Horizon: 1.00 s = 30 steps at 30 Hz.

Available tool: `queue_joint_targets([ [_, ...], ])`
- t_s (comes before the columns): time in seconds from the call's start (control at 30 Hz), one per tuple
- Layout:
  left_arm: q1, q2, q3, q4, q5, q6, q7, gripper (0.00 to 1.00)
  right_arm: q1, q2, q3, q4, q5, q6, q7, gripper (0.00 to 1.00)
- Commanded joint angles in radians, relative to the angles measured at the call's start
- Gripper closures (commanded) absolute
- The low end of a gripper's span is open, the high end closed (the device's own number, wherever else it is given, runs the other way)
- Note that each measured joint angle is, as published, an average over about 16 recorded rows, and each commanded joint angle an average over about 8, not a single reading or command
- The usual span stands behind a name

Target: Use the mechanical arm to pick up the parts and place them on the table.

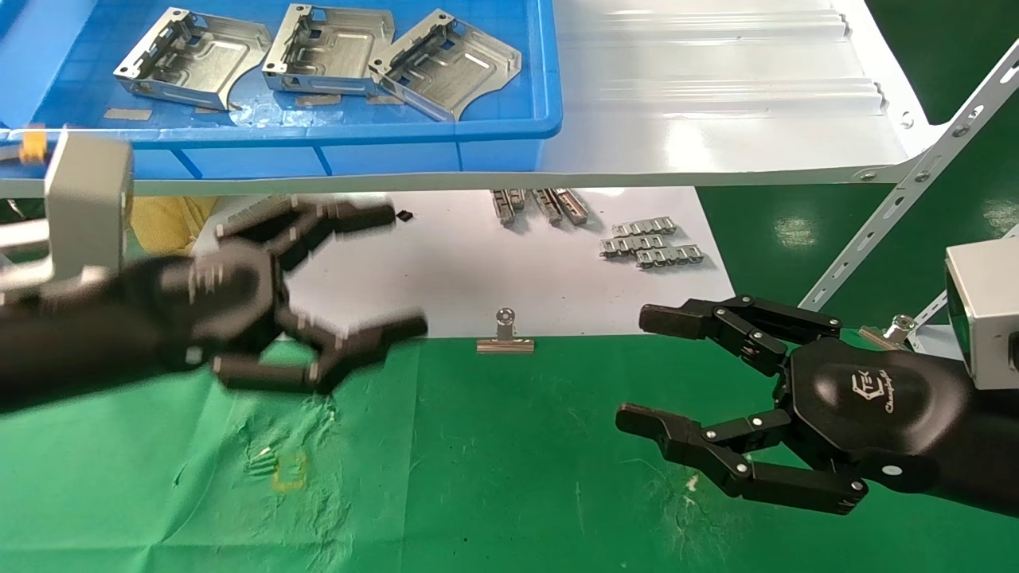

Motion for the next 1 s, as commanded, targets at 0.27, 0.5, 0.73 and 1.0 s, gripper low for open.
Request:
queue_joint_targets([
  [0.27, -0.122, 0.084, 0.005, 0.151, 0.037, -0.066, 0.029, 0.00, 0.000, 0.000, 0.000, 0.000, 0.000, 0.000, 0.000, 1.00],
  [0.5, -0.228, 0.106, 0.009, 0.277, 0.091, -0.154, 0.029, 0.00, 0.000, 0.000, 0.000, 0.000, 0.000, 0.000, 0.000, 1.00],
  [0.73, -0.387, 0.119, 0.059, 0.400, 0.205, -0.241, -0.034, 0.00, 0.000, 0.000, 0.000, 0.000, 0.000, 0.000, 0.000, 1.00],
  [1.0, -0.554, 0.143, 0.152, 0.499, 0.372, -0.329, -0.166, 0.01, 0.000, 0.000, 0.000, 0.000, 0.000, 0.000, 0.000, 1.00],
])
